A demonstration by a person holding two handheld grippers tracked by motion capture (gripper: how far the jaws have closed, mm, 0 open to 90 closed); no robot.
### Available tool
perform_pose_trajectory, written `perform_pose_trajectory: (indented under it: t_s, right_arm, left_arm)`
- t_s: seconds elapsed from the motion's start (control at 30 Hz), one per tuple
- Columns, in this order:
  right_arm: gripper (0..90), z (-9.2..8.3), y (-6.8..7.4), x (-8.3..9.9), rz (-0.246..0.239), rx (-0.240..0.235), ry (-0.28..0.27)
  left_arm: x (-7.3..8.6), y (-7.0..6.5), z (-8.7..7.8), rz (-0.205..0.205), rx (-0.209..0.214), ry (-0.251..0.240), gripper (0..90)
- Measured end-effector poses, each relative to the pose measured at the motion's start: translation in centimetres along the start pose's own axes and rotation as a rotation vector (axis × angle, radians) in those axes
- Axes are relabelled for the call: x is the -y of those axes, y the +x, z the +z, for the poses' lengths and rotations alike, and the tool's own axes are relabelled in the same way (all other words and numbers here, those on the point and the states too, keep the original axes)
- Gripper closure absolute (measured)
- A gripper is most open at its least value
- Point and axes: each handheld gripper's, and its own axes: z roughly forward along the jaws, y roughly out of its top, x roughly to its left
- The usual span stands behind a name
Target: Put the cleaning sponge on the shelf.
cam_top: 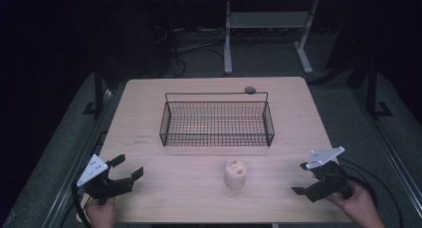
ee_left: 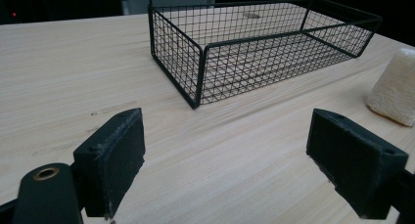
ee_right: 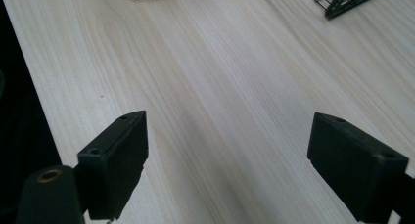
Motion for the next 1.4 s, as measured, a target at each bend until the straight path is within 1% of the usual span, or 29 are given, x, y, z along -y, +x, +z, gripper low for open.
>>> perform_pose_trajectory:
  t_s: [0.07,0.2,0.37,0.43,0.47,0.67,0.77,1.0,1.07,1.17,1.33,1.4]
  right_arm:
    - [14.6,0.1,0.1,-0.3,-0.013,0.000,0.009]
    - [14.6,0.3,0.3,-0.7,-0.023,-0.006,0.014]
    - [14.8,0.3,0.8,-1.4,-0.051,-0.011,0.019]
    - [14.9,0.4,0.9,-1.7,-0.061,-0.011,0.029]
    - [14.8,0.4,0.9,-1.8,-0.066,-0.011,0.029]
    - [14.8,0.6,0.9,-2.7,-0.073,-0.025,0.032]
    - [14.8,0.7,0.9,-3.0,-0.079,-0.027,0.040]
    - [14.8,1.1,1.2,-3.9,-0.107,-0.034,0.046]
    - [14.8,1.3,1.3,-4.2,-0.111,-0.039,0.049]
    - [14.8,1.6,1.5,-4.7,-0.128,-0.046,0.053]
    - [14.8,1.9,1.7,-5.6,-0.142,-0.052,0.056]
    - [14.8,2.1,1.8,-5.9,-0.144,-0.063,0.057]
  left_arm:
    - [0.0,0.0,0.0,-0.004,0.000,-0.001,13.8]
    - [0.0,0.0,-0.1,0.003,-0.003,-0.007,13.8]
    - [0.0,0.0,0.0,0.000,0.000,-0.005,13.8]
    - [0.0,0.0,0.0,0.009,-0.001,0.001,13.8]
    - [0.0,0.0,0.0,0.006,0.001,-0.002,13.8]
    - [0.0,0.3,0.0,-0.004,-0.002,-0.004,13.8]
    - [0.0,0.2,0.0,-0.001,-0.001,-0.003,13.8]
    - [0.0,-0.1,0.2,0.003,0.004,-0.002,13.8]
    - [-0.1,0.0,0.1,0.013,0.004,0.003,13.8]
    - [0.0,0.0,0.1,0.006,0.002,0.001,13.8]
    - [0.0,0.0,-0.1,0.006,0.001,-0.006,13.8]
    - [0.0,0.0,-0.1,0.005,0.000,-0.005,13.8]
